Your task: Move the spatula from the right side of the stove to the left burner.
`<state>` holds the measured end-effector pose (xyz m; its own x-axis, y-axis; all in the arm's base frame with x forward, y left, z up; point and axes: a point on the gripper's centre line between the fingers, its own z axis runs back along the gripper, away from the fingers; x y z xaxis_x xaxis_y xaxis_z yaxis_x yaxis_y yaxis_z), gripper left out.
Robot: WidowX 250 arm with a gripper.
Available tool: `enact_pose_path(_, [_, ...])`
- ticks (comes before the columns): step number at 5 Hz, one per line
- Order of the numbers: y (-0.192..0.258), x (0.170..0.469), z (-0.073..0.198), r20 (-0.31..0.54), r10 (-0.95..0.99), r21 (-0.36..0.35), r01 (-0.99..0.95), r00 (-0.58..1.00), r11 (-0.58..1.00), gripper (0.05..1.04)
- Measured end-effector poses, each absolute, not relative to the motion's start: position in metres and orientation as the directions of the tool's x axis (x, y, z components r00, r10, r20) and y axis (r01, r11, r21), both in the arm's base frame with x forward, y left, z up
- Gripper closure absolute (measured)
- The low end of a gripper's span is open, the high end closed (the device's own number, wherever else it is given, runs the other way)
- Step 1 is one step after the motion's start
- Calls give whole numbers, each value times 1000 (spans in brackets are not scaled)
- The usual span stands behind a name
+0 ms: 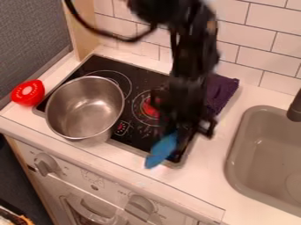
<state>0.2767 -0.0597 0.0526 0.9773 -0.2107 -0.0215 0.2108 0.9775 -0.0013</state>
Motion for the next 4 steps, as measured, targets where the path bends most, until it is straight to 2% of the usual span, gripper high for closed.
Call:
enact_pose_path(1, [-39,304,92,20,-141,-30,142,990,989,727])
enact_pose_path(2, [6,343,118,65,-51,-19,52,997,998,729])
enact_pose_path(3, [53,379,93,21,23,72,-24,1000,997,729])
enact_pose_path(4, [86,398,78,-2,71,131,-70,998,989,729])
